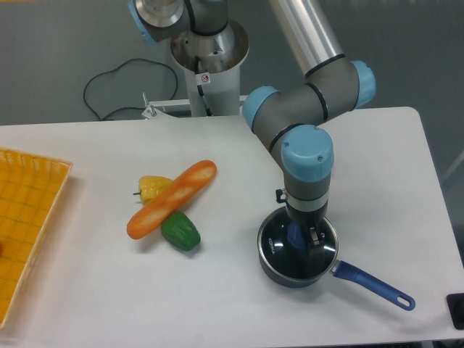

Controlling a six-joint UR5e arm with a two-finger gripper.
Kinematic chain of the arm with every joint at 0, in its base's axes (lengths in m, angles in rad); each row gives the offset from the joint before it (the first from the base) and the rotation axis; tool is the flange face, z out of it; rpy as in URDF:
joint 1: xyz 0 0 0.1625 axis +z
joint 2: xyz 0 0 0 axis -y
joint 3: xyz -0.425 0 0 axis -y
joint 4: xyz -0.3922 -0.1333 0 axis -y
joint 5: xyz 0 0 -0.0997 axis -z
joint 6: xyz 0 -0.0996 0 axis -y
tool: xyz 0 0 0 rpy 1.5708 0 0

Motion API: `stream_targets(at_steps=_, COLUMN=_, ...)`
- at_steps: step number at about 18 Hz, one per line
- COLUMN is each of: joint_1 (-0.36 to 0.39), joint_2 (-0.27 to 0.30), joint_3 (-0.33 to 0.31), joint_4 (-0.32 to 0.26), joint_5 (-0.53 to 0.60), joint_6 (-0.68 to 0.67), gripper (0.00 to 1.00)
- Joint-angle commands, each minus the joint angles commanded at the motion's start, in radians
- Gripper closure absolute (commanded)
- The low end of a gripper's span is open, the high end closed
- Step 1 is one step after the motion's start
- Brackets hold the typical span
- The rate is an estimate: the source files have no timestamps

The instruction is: Open the lid

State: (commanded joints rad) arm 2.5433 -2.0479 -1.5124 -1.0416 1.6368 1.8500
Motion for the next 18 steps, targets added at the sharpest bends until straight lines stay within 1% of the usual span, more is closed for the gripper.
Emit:
stream_targets(at_steps=1, joint_1=0.000, joint_2=0.002, joint_3=-0.005, joint_4=0.000, joint_5=0.000, joint_6=0.000, gripper=0.30)
stream_targets(at_steps=2, joint_1=0.000, joint_2=0.003, joint_3=-0.006, joint_4=0.000, joint_5=0.000, joint_6=-0.002, gripper=0.33)
stream_targets(at_steps=4, joint_1=-0.002, joint_2=0.003, joint_3=-0.011, joint_4=0.002, joint_5=0.000, joint_6=-0.012, gripper=0.36)
stream_targets(at_steps=9, joint_1=-0.003, joint_2=0.003, joint_3=-0.014, joint_4=0.002, joint_5=-0.003, joint_6=-0.035, gripper=0.38)
stream_targets(at_steps=12, joint_1=-0.003, joint_2=0.005, joint_3=-0.012, joint_4=0.002, joint_5=-0.008, joint_6=-0.057, gripper=0.45)
stream_targets(at_steps=18, joint_1=0.000, joint_2=0.009, joint_3=-0.008, joint_4=-0.002, joint_5=-0.011, joint_6=-0.057, gripper=0.45)
